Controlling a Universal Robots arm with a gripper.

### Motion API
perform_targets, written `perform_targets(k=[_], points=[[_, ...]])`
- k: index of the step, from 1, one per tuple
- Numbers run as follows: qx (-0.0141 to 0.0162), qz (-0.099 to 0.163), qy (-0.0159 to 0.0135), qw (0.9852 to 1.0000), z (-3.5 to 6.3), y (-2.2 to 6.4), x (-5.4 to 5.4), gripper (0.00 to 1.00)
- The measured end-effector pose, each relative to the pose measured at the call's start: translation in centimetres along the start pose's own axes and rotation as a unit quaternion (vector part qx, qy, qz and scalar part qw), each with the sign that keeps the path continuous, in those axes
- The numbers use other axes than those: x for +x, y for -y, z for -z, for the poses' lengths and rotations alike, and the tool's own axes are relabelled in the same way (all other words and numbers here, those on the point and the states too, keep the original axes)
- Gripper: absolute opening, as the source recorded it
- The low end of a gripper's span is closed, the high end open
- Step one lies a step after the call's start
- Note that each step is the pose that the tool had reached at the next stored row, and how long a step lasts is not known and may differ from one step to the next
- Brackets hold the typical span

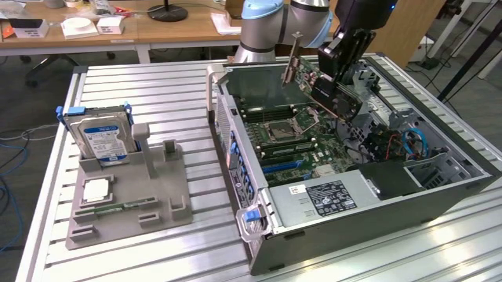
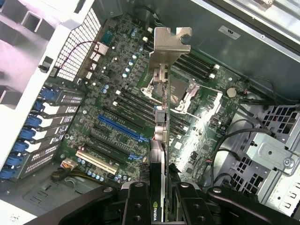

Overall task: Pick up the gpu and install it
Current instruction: 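Insert the gpu into the slot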

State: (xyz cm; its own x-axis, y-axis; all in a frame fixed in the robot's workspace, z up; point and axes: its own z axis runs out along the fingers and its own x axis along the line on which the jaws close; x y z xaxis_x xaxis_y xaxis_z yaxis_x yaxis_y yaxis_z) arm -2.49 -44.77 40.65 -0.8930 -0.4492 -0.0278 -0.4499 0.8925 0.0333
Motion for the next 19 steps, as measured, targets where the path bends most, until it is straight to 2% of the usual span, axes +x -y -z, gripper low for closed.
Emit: perform_targets(k=[19], points=[[-0.0010, 0.036, -0.0012, 0.9994, 0.00, 0.00, 0.00, 0.26]])
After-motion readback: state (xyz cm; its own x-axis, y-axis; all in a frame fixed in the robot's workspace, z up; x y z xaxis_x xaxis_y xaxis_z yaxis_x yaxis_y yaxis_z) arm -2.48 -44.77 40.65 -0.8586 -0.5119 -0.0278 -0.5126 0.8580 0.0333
